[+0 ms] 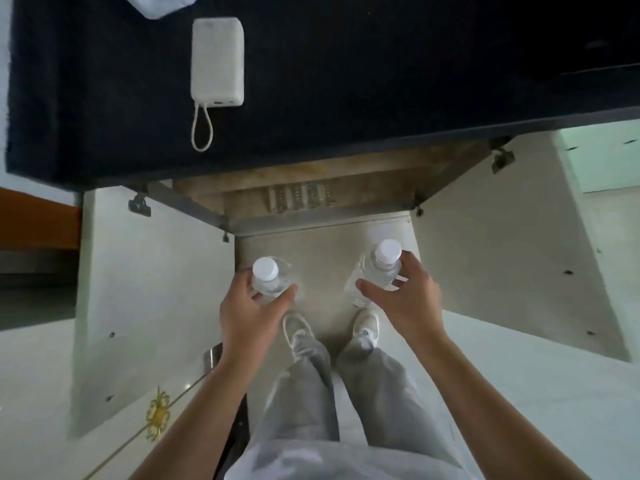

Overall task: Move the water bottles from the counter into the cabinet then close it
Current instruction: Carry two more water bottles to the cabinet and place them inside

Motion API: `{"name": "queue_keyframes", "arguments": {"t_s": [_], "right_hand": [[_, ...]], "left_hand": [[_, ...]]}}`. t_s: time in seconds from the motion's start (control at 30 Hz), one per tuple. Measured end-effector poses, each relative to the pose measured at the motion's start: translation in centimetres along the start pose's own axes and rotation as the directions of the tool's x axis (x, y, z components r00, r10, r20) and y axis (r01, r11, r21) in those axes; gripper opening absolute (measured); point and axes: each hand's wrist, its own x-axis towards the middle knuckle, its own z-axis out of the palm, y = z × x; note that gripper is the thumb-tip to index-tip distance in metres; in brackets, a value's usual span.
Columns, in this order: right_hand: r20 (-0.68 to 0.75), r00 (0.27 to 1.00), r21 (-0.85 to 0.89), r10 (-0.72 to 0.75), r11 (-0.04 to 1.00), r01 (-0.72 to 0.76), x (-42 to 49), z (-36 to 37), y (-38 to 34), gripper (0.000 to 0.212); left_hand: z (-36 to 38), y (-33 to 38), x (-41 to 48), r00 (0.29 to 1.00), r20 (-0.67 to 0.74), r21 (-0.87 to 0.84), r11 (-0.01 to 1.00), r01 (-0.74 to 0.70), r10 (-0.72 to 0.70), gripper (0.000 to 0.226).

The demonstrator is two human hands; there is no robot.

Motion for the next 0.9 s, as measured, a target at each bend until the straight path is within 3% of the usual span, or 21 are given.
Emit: {"name": "queue_keyframes", "arguments": {"t_s": [0.2, 0.43, 0.53, 0.63, 0.8, 0.9], "right_hand": [[-0.015, 0.997, 0.042, -0.081, 0.996, 0.081, 12.2, 7.3, 7.0, 0.072], [-0.024, 0.985, 0.032, -0.173, 0.984, 0.174, 25.8, 15.9, 14.5, 0.066], [-0.043, 0.982, 0.048, -0.186, 0.981, 0.188, 31.0, 19.0, 17.1, 0.055], [0.009, 0.982, 0.047, -0.19, 0.981, 0.189, 36.3, 20.6, 18.3, 0.038], [0.082, 0.974, -0.02, -0.21, 0.977, 0.212, 42.3, 21.3, 19.5, 0.044], [0.098, 0.975, -0.046, -0.2, 0.978, 0.205, 43.1, 21.4, 19.4, 0.046]], "left_hand": [[9.0, -6.2, 8.9, 0.999, -0.029, -0.086, 0.995, -0.04, 0.038, 0.046], [17.2, -13.6, 21.5, 0.994, -0.03, -0.152, 0.982, -0.108, 0.104, 0.06], [19.3, -16.5, 26.8, 0.992, -0.02, -0.125, 0.984, -0.126, 0.125, 0.056], [20.9, -18.2, 32.1, 0.99, -0.035, -0.103, 0.985, -0.139, 0.136, 0.047], [23.5, -18.6, 37.9, 0.981, 0.035, -0.044, 0.981, -0.188, 0.19, 0.043], [24.2, -18.6, 39.0, 0.986, 0.07, -0.028, 0.989, -0.147, 0.148, 0.046]]}}
